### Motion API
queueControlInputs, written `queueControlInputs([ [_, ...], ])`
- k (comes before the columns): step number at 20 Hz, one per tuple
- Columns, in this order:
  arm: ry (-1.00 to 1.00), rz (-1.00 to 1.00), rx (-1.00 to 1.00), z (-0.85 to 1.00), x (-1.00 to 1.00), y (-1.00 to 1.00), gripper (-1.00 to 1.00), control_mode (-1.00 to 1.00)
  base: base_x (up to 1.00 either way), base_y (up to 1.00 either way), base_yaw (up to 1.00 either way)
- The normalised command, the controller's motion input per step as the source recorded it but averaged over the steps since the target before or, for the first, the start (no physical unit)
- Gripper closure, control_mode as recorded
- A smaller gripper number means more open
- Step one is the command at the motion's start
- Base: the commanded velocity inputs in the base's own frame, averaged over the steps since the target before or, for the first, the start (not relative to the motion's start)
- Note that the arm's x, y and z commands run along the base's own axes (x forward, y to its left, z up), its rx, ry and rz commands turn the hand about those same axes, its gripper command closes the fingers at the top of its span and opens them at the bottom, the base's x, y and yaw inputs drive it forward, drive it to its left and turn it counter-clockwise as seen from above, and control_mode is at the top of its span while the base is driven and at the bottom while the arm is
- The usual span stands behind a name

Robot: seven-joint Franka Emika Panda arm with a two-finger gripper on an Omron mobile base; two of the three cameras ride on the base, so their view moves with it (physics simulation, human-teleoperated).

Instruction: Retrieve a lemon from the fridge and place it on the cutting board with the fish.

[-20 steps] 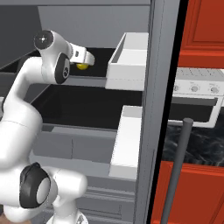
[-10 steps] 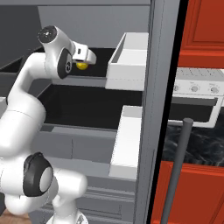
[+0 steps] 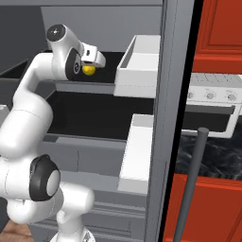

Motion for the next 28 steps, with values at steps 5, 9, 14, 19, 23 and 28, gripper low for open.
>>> queueControlInputs([
  [5, 0.01, 0.0, 0.0, -0.14, 0.01, 0.0, -1.0, -1.0, 0.0, 0.0, 0.0],
  [9, 0.04, 0.0, 0.0, -0.19, 0.0, 0.0, -1.0, -1.0, 0.0, 0.0, 0.0],
  [14, 0.02, 0.0, -0.01, -0.1, 0.01, 0.0, -1.0, -1.0, 0.0, 0.0, 0.0],
  [19, 0.0, 0.0, 0.0, 0.0, 0.04, 0.0, -1.0, -1.0, 0.0, 0.0, 0.0],
  [23, 0.0, 0.0, 0.0, 0.0, 0.04, 0.0, -1.0, -1.0, 0.0, 0.0, 0.0],
  [28, 0.0, 0.0, 0.0, 0.0, 0.06, 0.0, -1.0, -1.0, 0.0, 0.0, 0.0],
])
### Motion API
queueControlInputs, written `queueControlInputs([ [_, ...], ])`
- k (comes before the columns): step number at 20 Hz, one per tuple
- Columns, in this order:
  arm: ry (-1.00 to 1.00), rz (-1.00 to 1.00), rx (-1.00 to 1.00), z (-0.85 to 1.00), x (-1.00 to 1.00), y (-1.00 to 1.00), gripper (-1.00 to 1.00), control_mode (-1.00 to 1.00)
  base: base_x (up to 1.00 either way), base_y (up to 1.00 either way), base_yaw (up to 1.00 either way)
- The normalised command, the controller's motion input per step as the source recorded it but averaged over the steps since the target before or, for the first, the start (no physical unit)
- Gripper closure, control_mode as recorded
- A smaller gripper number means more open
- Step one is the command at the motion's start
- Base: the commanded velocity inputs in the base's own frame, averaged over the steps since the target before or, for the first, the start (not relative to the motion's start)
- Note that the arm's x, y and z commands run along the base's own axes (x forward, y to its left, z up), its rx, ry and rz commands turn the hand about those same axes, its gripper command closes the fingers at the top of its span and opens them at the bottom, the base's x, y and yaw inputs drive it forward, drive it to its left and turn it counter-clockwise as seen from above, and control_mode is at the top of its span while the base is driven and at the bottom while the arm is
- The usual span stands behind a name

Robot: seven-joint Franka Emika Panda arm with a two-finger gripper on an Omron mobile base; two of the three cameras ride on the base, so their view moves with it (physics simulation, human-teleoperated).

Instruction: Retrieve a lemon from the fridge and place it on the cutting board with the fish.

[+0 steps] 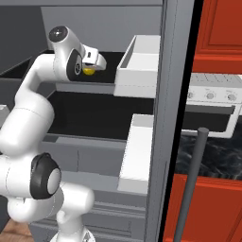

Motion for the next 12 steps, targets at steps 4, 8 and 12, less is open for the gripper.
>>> queueControlInputs([
  [4, 0.0, 0.0, 0.0, -0.05, 0.17, 0.0, -1.0, -1.0, 0.0, 0.0, 0.0],
  [8, 0.0, 0.0, 0.0, -0.1, 0.21, 0.0, 1.0, -1.0, 0.0, 0.0, 0.0],
  [12, 0.01, 0.0, 0.0, -0.11, 0.13, 0.0, 1.0, -1.0, 0.0, 0.0, 0.0],
])
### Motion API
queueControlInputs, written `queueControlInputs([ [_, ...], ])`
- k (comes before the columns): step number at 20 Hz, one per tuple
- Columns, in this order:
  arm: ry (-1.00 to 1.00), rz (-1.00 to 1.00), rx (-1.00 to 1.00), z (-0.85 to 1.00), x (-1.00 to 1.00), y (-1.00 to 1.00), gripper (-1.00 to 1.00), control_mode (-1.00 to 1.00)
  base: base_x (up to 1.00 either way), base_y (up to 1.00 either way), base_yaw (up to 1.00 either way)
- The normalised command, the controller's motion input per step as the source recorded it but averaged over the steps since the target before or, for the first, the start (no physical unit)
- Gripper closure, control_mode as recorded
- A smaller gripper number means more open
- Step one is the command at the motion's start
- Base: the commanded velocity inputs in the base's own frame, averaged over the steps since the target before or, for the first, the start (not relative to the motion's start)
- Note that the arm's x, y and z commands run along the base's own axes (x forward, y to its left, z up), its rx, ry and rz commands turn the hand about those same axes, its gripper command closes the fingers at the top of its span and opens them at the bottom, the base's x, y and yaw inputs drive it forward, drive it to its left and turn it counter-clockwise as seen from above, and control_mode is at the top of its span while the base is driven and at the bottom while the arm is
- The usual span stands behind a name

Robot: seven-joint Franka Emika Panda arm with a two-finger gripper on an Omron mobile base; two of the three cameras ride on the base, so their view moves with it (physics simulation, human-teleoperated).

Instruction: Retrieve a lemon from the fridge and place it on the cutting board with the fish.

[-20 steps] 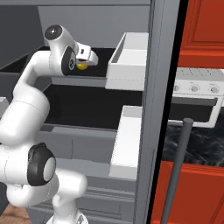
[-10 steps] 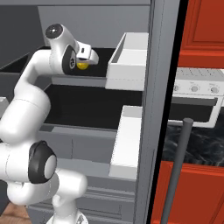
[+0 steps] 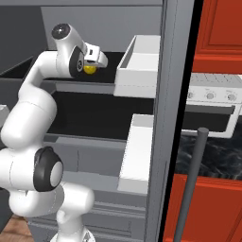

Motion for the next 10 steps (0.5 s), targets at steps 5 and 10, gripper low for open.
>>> queueControlInputs([
  [5, 0.07, 0.0, 0.0, -0.12, 0.0, 0.0, 1.0, -1.0, 0.0, 0.0, 0.0],
  [10, -0.05, 0.0, 0.0, 0.0, -0.04, -0.02, 1.0, -1.0, 0.0, 0.0, 0.0],
])
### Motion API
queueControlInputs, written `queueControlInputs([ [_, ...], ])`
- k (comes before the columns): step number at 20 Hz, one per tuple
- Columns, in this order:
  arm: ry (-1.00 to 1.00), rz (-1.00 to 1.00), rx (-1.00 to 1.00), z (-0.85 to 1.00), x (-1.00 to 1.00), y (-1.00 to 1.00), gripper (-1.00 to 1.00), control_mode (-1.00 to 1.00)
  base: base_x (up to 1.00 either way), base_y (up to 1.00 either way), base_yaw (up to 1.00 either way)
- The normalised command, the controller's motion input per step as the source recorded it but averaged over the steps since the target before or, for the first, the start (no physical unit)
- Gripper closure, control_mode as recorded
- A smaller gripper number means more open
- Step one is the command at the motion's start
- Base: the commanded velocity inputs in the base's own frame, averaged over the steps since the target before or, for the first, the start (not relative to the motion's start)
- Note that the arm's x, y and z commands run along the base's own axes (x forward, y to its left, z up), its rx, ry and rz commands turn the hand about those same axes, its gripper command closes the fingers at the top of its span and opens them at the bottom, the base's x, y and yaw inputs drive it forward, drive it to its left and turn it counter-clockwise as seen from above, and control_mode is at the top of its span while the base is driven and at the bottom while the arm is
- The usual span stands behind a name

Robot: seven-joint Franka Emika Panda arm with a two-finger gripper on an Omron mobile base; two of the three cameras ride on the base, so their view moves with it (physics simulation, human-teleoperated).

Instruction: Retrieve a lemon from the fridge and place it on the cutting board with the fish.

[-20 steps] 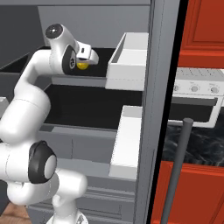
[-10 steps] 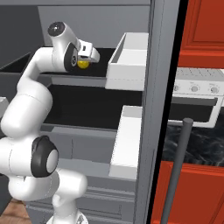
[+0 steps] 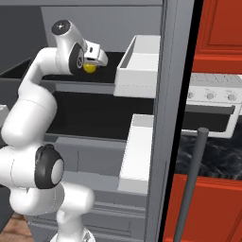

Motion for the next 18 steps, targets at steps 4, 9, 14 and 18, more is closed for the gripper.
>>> queueControlInputs([
  [4, -0.25, 0.0, 0.04, 0.0, -0.55, -0.06, 1.0, -1.0, 0.0, 0.0, 0.0],
  [9, -0.24, 0.0, 0.05, 0.0, -0.77, -0.01, 1.0, -1.0, 0.0, 0.0, 0.0],
  [14, -0.06, 0.0, 0.01, 0.23, -0.94, 0.0, 1.0, -1.0, 0.0, 0.0, 0.0],
  [18, 0.0, 0.0, 0.0, 0.43, -1.0, 0.0, 1.0, -1.0, 0.0, 0.0, 0.0],
])
